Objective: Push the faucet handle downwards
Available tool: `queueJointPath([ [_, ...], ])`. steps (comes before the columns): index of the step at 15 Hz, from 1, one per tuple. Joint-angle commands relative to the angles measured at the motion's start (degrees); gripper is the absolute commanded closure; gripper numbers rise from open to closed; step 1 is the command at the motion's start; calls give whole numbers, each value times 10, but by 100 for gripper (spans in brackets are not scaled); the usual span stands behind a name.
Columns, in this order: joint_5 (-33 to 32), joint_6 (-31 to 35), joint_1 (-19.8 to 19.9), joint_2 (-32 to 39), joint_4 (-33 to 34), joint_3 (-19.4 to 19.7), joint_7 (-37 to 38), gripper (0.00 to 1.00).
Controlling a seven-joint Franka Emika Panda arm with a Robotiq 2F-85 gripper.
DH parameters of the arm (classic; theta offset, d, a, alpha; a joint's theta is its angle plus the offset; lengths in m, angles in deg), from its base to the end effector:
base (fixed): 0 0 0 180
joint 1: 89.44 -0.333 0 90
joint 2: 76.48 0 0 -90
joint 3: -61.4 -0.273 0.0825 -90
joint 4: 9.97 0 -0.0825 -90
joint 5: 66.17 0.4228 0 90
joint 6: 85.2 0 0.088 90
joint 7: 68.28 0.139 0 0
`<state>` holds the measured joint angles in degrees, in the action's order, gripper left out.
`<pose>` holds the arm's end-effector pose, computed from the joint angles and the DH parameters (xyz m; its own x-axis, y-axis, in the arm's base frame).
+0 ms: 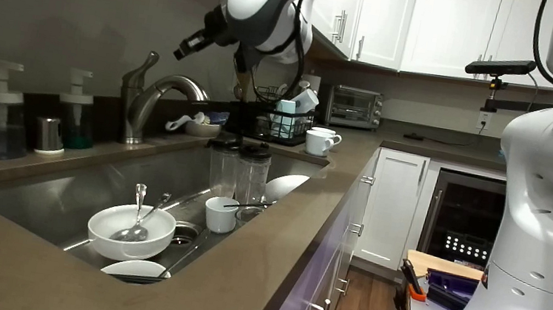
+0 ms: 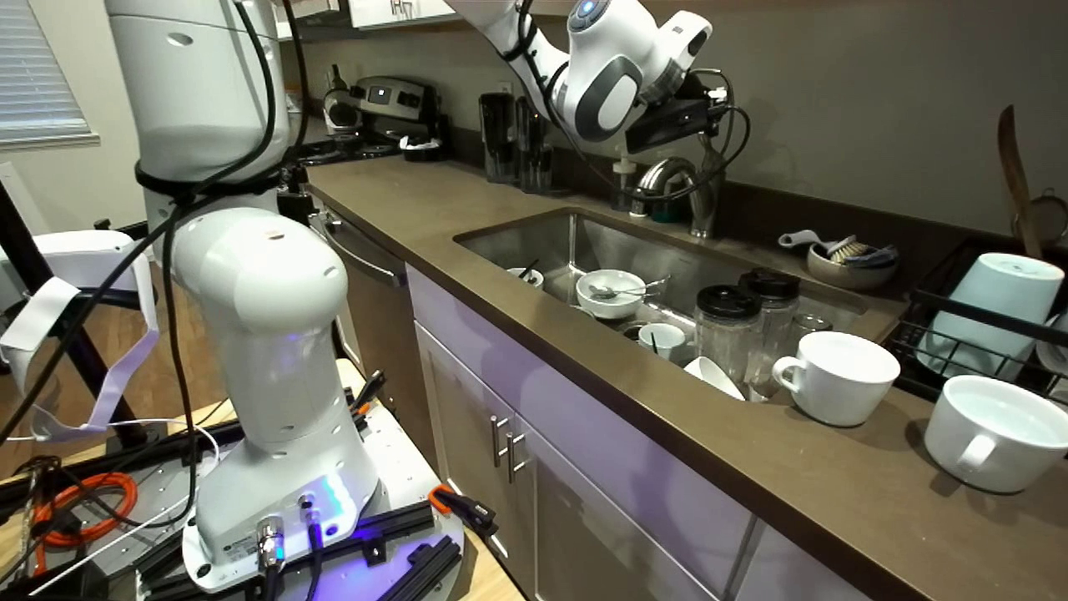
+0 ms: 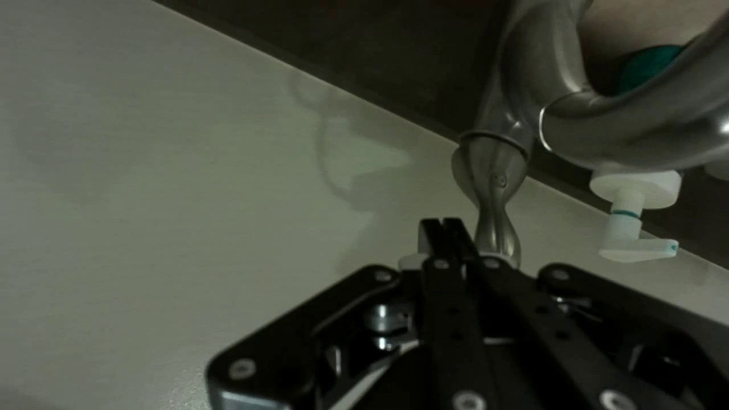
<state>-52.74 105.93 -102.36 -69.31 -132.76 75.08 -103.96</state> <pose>0.6547 -0.0319 0.3960 0.4665 0.4003 0.7887 0.1383 -0.9138 0.3820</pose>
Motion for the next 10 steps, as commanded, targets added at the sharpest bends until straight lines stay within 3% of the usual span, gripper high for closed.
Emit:
queueJointPath([
  [1,15,-34,-57,-60,-63,54,-19,96],
  [4,-17,-87,-78,-89,-92,89,1,95],
  [5,-91,-108,18,-100,-100,6,61,95],
  [7,-144,-163,50,-123,-105,-11,91,95],
  [8,-212,-190,33,-136,-108,20,141,96],
  [10,-306,-265,64,-177,-108,-12,218,95],
])
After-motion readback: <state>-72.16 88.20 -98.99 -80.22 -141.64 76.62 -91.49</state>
